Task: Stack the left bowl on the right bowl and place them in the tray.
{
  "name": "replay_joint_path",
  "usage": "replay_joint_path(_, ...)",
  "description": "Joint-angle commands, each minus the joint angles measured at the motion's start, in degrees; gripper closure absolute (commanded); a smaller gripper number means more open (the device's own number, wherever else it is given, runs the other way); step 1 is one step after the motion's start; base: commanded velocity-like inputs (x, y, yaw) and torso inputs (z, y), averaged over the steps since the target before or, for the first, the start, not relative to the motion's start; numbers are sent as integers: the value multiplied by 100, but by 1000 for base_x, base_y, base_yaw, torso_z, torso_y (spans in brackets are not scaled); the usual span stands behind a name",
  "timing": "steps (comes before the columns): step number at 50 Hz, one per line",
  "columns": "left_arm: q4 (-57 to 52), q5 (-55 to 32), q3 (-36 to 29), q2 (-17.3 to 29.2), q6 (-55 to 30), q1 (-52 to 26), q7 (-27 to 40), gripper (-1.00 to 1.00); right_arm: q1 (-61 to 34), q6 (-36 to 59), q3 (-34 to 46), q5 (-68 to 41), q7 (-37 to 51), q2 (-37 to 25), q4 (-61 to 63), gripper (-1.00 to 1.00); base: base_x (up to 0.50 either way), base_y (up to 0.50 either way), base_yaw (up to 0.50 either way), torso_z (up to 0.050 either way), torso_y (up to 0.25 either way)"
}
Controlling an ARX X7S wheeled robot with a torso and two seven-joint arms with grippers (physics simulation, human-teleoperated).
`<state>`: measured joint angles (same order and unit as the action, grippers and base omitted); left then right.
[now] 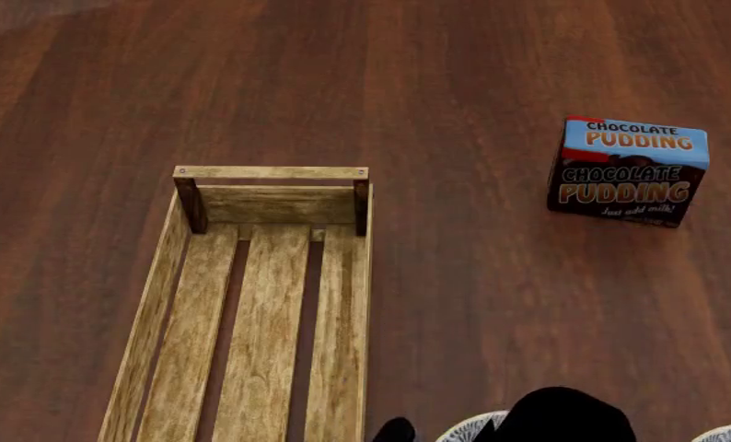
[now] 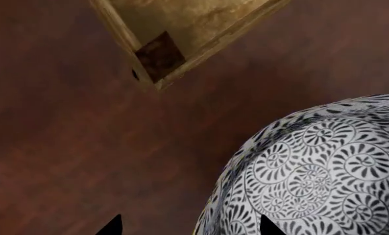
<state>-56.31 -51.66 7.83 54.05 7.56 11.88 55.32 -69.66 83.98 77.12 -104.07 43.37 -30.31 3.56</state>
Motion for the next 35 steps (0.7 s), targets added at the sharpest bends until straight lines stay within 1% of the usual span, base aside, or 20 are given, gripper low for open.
replay_joint_path(1,16,9,-16,-1,20,-4,-1,-100,107,-96,144,373,-330,60,-111,-100,0,0,0,0,0)
replay_joint_path(8,5,18,-3,7,34,20,8,-100,94,-142,210,466,-412,87,-141,-100,0,0,0,0,0)
replay_joint_path(9,4,20,-3,9,33,20,10,-100,78,-147,214,465,-413,95,-148,100,0,0,0,0,0)
replay_joint_path(26,-28,29,2,27,64,47,28,-100,-159,-217,301,-195,206,-115,158,100,1,0,0,0,0)
replay_joint_path(35,-25,29,-49,29,68,-1,26,-100,-602,-361,572,-1315,1221,-311,614,100,0,0,0,0,0)
